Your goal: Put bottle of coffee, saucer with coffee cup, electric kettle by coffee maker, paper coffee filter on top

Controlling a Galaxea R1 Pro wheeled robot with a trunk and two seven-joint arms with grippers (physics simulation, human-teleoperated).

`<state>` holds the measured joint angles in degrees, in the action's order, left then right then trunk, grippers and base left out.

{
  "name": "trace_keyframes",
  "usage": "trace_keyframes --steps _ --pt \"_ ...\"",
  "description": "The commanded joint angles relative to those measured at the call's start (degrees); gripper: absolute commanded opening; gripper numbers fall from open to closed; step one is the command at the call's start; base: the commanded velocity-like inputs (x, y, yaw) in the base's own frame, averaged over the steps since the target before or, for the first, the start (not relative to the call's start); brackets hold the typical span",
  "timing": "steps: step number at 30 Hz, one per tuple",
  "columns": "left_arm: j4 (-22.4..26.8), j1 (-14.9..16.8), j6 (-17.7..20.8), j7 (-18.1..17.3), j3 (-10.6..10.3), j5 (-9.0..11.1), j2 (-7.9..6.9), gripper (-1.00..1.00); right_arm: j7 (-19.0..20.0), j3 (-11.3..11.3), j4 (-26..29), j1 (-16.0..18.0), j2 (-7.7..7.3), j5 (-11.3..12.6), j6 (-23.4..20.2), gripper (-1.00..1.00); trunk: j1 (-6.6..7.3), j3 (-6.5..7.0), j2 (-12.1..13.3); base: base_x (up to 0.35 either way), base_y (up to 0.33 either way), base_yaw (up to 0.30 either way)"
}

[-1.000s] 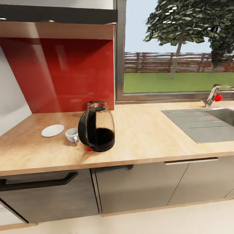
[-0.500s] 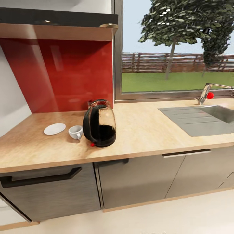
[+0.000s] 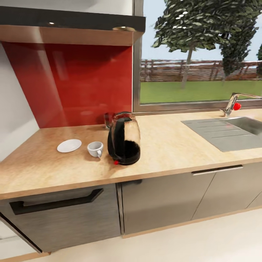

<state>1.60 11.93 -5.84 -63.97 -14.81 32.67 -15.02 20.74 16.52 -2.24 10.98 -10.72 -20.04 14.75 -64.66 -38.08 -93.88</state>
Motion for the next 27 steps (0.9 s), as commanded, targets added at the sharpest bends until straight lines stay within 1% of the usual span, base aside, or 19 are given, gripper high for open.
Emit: trace_keyframes --steps 1,7,14,19,27 --pt "-0.02 0.03 -0.59 -0.02 -0.48 0.29 -0.01 1.0 0.0 0.27 -0.21 0.09 0.0 0.0 0.45 1.0 0.0 -0.05 -0.03 0.0 0.307 -0.002" --pt "-0.02 0.03 -0.62 -0.03 -0.48 0.29 -0.01 1.0 0.0 0.27 -0.22 0.09 0.0 0.0 0.45 1.0 0.0 -0.05 -0.03 0.0 0.257 -0.004" --pt "-0.02 0.03 -0.62 -0.07 -0.48 0.29 -0.01 1.0 0.0 0.26 -0.22 0.09 0.0 0.0 0.45 1.0 0.0 0.07 -0.03 -0.034 0.064 -0.171" --pt "-0.02 0.03 -0.62 -0.1 -0.48 0.29 -0.01 1.0 0.02 0.26 -0.22 0.09 -0.08 0.0 0.51 1.0 0.0 0.11 -0.03 -0.197 0.147 -0.071" --pt "-0.02 0.03 -0.61 -0.09 -0.48 0.29 -0.01 1.0 0.07 0.34 -0.23 0.09 -0.17 0.0 0.7 1.0 0.0 0.11 -0.03 -0.256 0.156 -0.008"
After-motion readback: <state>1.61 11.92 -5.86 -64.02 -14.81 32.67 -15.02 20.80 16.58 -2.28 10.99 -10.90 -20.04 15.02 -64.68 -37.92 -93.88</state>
